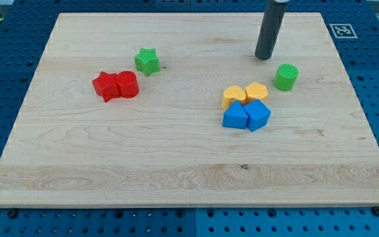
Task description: Move the green circle to the top right of the yellow hexagon
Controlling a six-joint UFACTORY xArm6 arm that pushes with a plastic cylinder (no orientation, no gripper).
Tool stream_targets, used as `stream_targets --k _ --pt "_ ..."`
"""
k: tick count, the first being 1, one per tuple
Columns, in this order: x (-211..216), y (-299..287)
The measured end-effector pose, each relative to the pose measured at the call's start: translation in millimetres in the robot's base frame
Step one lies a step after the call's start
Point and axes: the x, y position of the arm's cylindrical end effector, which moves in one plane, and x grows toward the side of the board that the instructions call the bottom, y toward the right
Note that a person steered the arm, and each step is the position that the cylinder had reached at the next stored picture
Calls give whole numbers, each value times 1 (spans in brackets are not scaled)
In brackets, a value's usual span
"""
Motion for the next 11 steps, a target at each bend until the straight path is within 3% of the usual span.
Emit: stream_targets --k 4,8,11 --pt "-6 22" --pt "51 24" --pt "54 55"
